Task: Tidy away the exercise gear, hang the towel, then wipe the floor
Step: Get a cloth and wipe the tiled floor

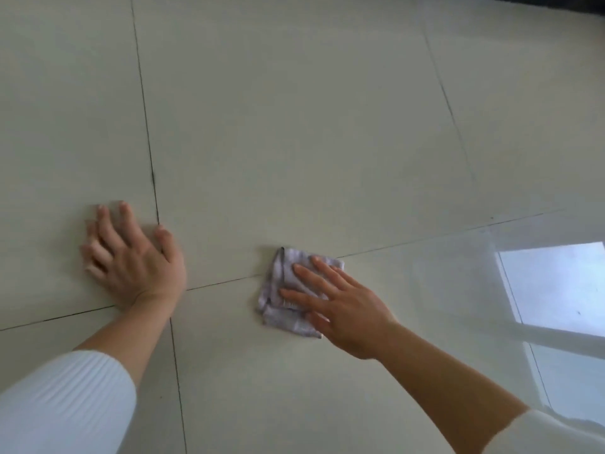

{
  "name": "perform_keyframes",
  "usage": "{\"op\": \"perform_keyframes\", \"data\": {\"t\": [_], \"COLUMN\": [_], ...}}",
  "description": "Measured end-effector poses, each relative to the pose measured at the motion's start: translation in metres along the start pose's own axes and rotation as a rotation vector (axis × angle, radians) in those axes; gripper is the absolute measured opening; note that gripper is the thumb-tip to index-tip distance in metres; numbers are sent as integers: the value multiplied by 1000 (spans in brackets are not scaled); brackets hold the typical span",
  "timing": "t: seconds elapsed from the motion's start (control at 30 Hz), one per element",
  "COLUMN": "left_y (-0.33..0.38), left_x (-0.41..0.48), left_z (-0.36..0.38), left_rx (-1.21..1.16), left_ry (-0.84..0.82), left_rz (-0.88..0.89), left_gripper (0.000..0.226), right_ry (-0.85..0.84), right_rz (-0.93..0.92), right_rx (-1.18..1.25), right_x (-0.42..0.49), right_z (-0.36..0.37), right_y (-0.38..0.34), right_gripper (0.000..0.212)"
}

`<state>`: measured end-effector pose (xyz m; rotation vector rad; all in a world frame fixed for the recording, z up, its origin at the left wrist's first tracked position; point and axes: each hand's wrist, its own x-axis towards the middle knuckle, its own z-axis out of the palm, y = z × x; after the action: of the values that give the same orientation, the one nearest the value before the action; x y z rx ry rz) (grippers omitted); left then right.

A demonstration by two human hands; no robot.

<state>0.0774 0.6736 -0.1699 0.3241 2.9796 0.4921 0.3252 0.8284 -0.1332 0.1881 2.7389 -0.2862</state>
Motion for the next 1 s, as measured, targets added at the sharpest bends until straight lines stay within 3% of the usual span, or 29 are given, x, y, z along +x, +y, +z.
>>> {"op": "perform_keyframes", "data": {"t": [0.23, 0.4, 0.53, 0.6, 0.73, 0.83, 0.9, 1.0], "left_y": [-5, -28, -79, -96, -119, -134, -145, -156], "left_x": [0, 3, -45, -63, -82, -107, -118, -129], "left_z": [3, -20, -38, -45, -60, -68, -78, -96], "left_rx": [16, -114, 64, 93, 158, 246, 324, 434], "left_ry": [-6, -283, -369, -411, -343, -383, -436, -577], "left_rz": [22, 43, 130, 130, 60, 139, 193, 189], "left_gripper": [59, 65, 64, 64, 64, 67, 74, 67], "right_ry": [19, 335, 362, 305, 183, -7, 87, 198], "right_rz": [607, 914, 735, 511, -11, -335, -367, -65], "right_rx": [162, 388, 380, 354, 129, 17, -44, 37], "right_x": [-1, 17, 14, 18, 26, 19, 15, 6], "right_z": [-6, 7, 31, 38, 44, 46, 50, 50], "right_y": [110, 50, -46, -98, -187, -199, -176, -116], "right_gripper": [68, 54, 58, 58, 59, 68, 60, 55]}}
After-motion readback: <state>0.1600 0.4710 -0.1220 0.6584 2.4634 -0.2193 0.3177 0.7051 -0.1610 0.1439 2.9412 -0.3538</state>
